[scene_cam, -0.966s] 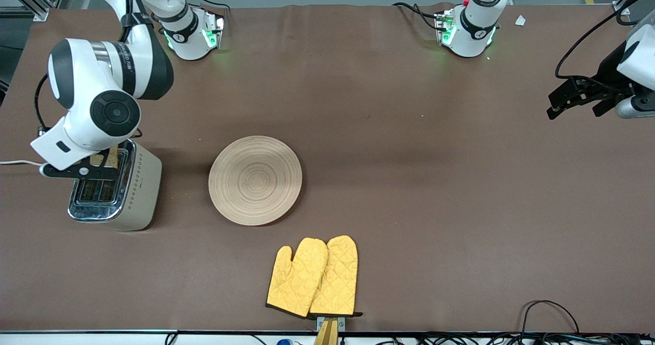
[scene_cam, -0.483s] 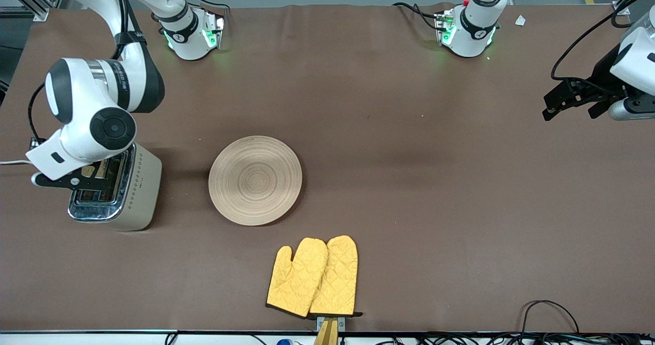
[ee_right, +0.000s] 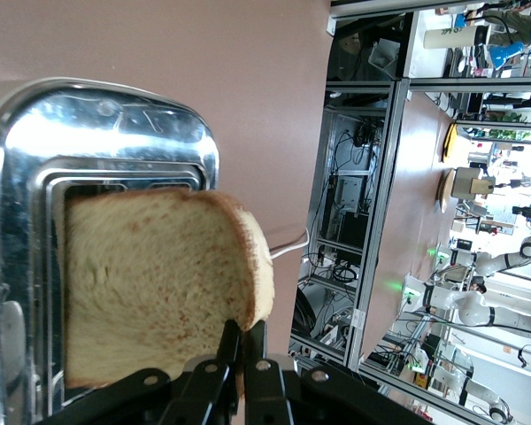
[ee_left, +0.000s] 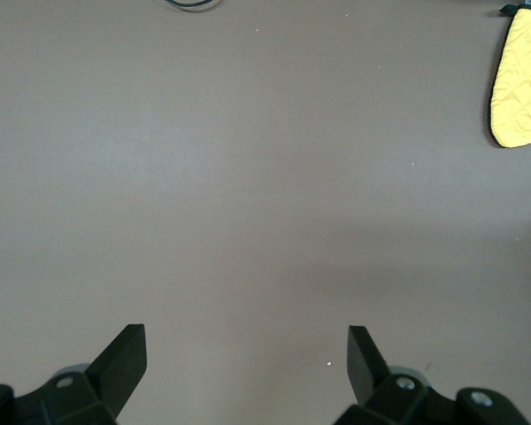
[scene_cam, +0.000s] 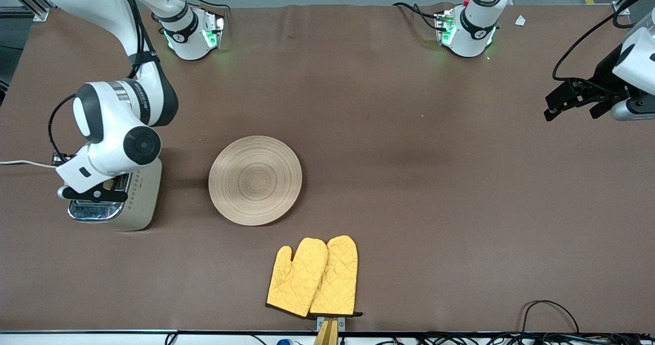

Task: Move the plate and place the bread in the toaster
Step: 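Lower the bread slice into the toaster slot with the right gripper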

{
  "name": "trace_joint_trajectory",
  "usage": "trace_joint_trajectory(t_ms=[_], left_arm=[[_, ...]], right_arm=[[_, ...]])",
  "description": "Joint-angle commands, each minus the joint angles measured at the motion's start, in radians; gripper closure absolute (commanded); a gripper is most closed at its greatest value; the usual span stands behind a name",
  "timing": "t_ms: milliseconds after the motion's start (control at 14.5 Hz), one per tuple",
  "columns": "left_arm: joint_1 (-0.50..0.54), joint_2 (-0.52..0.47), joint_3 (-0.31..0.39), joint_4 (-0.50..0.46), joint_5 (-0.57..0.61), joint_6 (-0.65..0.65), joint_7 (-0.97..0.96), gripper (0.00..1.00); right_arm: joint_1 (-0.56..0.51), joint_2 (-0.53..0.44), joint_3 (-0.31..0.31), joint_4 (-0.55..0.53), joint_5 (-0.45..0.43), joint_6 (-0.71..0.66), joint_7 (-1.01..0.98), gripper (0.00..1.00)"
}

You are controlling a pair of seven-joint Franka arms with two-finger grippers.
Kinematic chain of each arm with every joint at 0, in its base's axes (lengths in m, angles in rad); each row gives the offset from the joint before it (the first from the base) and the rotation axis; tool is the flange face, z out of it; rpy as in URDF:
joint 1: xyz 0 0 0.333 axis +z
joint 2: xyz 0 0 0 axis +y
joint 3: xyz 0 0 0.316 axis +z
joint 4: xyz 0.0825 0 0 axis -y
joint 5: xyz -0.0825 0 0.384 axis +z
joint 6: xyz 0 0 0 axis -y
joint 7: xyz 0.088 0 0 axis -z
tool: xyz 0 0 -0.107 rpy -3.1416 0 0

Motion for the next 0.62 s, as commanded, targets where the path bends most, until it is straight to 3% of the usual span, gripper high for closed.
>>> trace_joint_trajectory(t_ms=[0, 207, 276, 345, 414, 552], left_arm=[[0.0, 0.004, -0.001, 0.011, 0.004, 0.005, -0.007, 0.0], [-0.001, 0.002, -0.001, 0.009, 0.003, 0.005, -0.009, 0.0], [-0.001, 0.002, -0.001, 0.009, 0.003, 0.005, -0.009, 0.0], [-0.001, 0.002, -0.001, 0.009, 0.003, 0.005, -0.009, 0.0], [-0.001, 0.002, -0.001, 0.009, 0.003, 0.005, -0.01, 0.0], [-0.001, 0.002, -0.001, 0.009, 0.003, 0.005, -0.012, 0.0]], right_arm=[[0.02, 0.006, 0.004, -0.006, -0.024, 0.0, 0.041, 1.0], [0.036, 0.031, 0.004, -0.006, -0.025, 0.002, 0.085, 0.99], [0.039, 0.045, 0.006, -0.005, -0.021, 0.007, 0.125, 0.84], [0.037, 0.057, 0.006, -0.002, -0.015, 0.019, 0.161, 0.12], [0.036, 0.059, 0.007, -0.003, -0.01, 0.037, 0.167, 0.0], [0.016, 0.057, 0.009, 0.008, 0.031, 0.042, 0.167, 0.0]])
